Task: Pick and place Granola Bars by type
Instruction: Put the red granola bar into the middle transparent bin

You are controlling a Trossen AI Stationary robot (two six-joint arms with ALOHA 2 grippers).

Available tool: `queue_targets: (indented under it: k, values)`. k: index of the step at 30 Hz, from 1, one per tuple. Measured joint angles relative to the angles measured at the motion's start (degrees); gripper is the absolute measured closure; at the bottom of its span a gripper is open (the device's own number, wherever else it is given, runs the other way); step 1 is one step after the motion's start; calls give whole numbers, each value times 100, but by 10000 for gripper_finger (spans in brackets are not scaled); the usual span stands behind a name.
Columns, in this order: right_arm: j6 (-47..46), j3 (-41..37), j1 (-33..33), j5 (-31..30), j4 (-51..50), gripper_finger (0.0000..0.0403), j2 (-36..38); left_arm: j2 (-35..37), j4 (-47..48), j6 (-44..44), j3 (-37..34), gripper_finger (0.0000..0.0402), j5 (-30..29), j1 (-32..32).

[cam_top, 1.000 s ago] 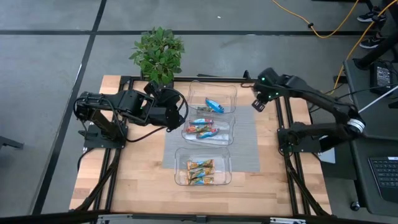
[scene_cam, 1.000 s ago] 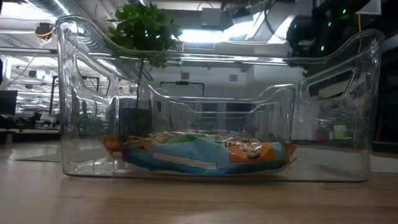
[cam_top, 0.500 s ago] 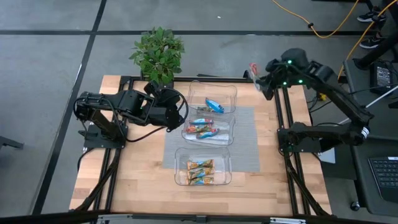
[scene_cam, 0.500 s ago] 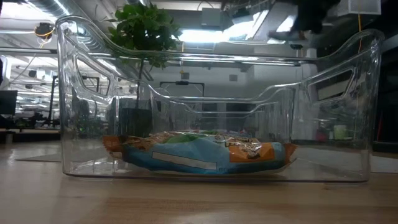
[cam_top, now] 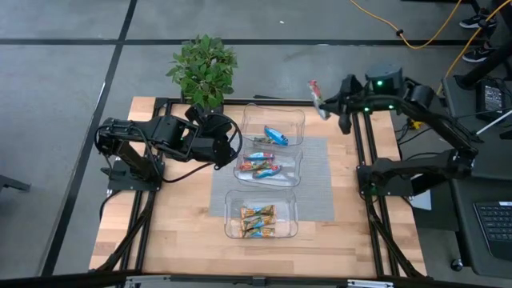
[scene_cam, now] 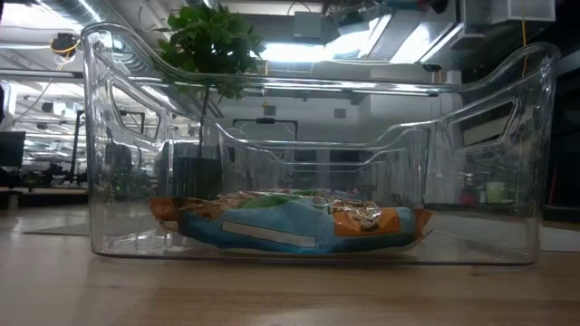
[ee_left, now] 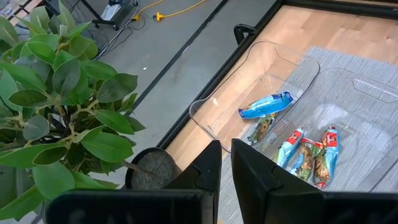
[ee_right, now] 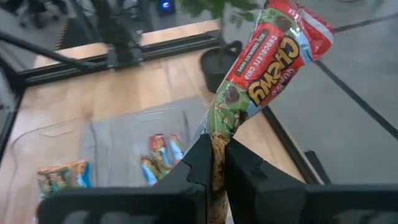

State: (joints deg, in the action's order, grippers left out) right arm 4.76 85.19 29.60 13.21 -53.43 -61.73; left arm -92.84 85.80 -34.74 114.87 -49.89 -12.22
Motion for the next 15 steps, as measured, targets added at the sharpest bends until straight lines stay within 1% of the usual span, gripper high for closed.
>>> queue_targets:
  k: [9,15]
  values:
    - [10,0,-1088,0,803,367,-919,0,0,0,0,370,0,0]
    - [178,0,-1606,0,1216,367,-1518,0,-2,-2,0,370,50,-1]
